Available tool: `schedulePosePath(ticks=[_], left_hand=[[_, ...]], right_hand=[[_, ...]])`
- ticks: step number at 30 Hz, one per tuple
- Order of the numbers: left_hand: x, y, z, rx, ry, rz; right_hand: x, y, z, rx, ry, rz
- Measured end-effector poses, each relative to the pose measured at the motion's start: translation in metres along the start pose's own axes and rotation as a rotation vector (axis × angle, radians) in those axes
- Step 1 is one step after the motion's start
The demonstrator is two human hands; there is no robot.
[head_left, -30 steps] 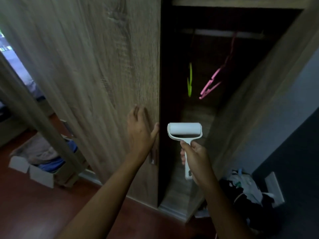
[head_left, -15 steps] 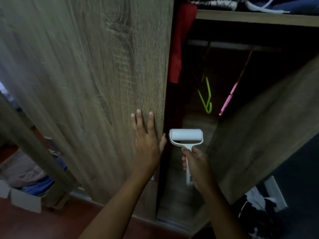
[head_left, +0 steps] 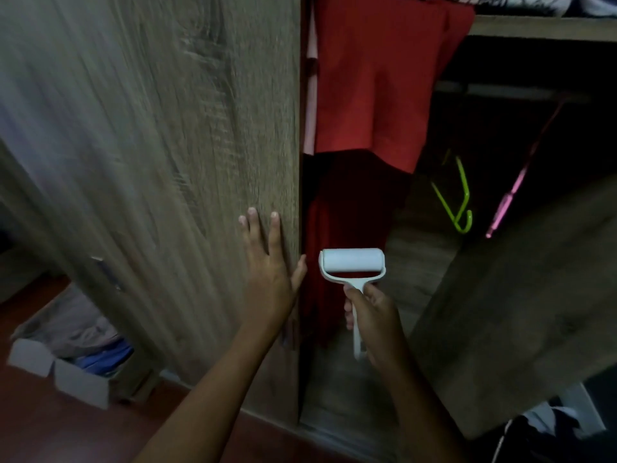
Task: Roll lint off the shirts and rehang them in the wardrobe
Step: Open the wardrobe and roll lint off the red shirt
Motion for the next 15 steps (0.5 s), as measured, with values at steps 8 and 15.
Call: schedulePosePath(ticks=[8,15], left_hand=[[-0.046,-0.010,-0.023,-0.007,0.009,-0.054],[-0.070,-0.015,-0.036,0.015,0.009,-0.096]], right_hand=[[0.002,-0.020,0.031,-0.062,-0.059,-0.022],[0.001,-0.025,0.041,-0.105,-0.040,-0.013]])
Point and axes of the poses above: each hand's wrist, its own y-axis away from the middle knuckle, its own z-axis out of the palm, x = y × z, the point moved 10 cm from there along -y, towards the middle knuckle, and after that the axes turned 15 degrees about -x, right-handed, at the moved point
